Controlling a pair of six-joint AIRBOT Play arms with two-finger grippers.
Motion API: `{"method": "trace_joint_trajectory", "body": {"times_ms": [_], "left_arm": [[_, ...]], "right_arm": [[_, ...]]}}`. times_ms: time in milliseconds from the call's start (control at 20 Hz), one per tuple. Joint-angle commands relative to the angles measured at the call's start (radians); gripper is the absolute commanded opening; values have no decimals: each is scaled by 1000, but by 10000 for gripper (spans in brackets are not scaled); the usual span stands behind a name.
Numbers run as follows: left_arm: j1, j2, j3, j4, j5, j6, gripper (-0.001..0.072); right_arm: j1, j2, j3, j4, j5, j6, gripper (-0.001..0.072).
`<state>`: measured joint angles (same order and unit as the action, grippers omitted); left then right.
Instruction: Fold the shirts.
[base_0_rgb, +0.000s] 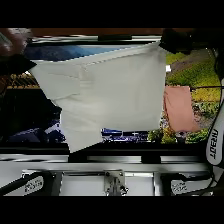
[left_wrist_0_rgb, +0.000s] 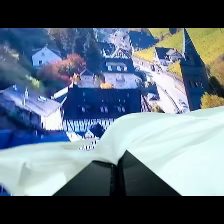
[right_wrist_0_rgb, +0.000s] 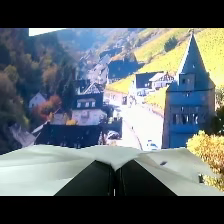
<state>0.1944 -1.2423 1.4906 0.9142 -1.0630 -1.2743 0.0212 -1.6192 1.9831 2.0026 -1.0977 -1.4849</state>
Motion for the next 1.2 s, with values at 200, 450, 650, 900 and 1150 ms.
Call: {"method": "trace_joint_trajectory", "body": {"times_ms": [200,450,650,900,1150], "left_arm": [[-138,-266,-7,-3,451,21,30],[-214,-409,-7,-3,684,21,30],[-253,-496,-7,-3,829,21,30],[-265,-574,-7,-3,888,21,30],[-269,-614,-7,-3,871,21,30]], "right_arm": [[0,-283,1,31,228,6,43],[0,-368,1,31,457,7,43],[1,-409,1,31,539,7,43],[2,-465,1,33,553,7,43],[31,-503,1,28,576,6,43]]}}
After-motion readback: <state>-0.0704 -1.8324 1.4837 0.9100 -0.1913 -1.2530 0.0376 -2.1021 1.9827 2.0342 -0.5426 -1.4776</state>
